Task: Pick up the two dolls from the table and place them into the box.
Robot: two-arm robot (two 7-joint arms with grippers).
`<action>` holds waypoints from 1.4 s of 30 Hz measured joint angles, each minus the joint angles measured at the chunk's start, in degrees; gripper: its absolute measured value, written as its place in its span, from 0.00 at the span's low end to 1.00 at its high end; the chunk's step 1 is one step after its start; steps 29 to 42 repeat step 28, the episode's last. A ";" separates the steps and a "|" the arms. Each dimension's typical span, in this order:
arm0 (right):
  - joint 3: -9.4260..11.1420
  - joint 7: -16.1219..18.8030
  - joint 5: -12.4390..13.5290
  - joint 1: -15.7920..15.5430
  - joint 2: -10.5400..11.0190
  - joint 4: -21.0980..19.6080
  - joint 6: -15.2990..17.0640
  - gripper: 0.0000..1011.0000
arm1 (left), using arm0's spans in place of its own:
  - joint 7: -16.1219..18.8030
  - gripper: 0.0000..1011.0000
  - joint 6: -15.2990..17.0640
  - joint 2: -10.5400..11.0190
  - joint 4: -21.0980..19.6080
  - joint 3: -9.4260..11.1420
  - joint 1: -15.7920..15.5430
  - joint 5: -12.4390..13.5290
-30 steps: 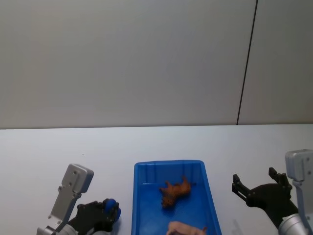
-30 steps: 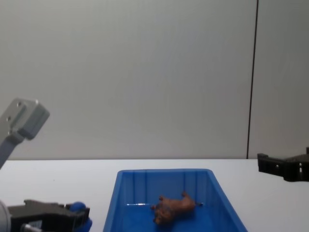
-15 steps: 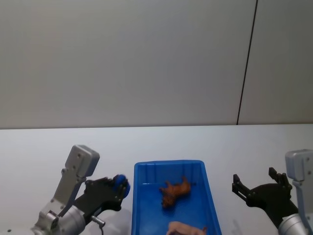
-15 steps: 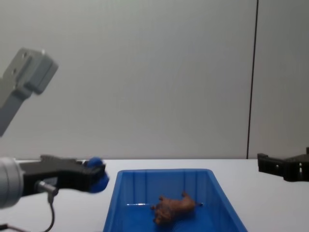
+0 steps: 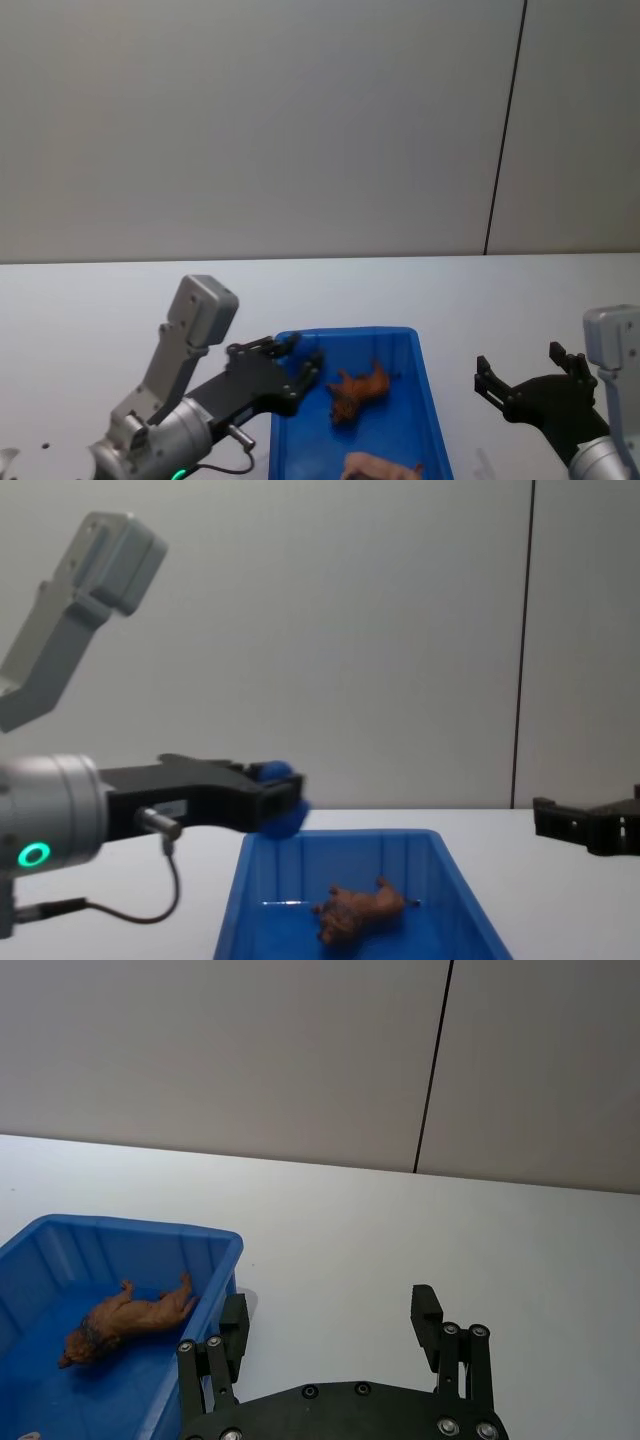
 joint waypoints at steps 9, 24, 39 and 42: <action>0.00 0.00 0.00 0.00 0.00 0.00 0.00 0.99 | -4.62 0.58 -0.96 -1.92 1.16 1.10 -1.43 -1.07; 0.00 0.00 0.00 0.00 0.00 0.00 0.00 0.99 | -7.63 0.99 -1.53 -3.18 1.89 1.81 -2.37 -1.82; 0.00 0.00 0.00 0.00 0.00 0.00 0.00 0.99 | -7.94 0.99 -1.60 -3.32 1.97 1.90 -2.45 -1.88; 0.00 0.00 0.00 0.00 0.00 0.00 0.00 0.99 | -7.94 0.99 -1.60 -3.32 1.97 1.90 -2.45 -1.88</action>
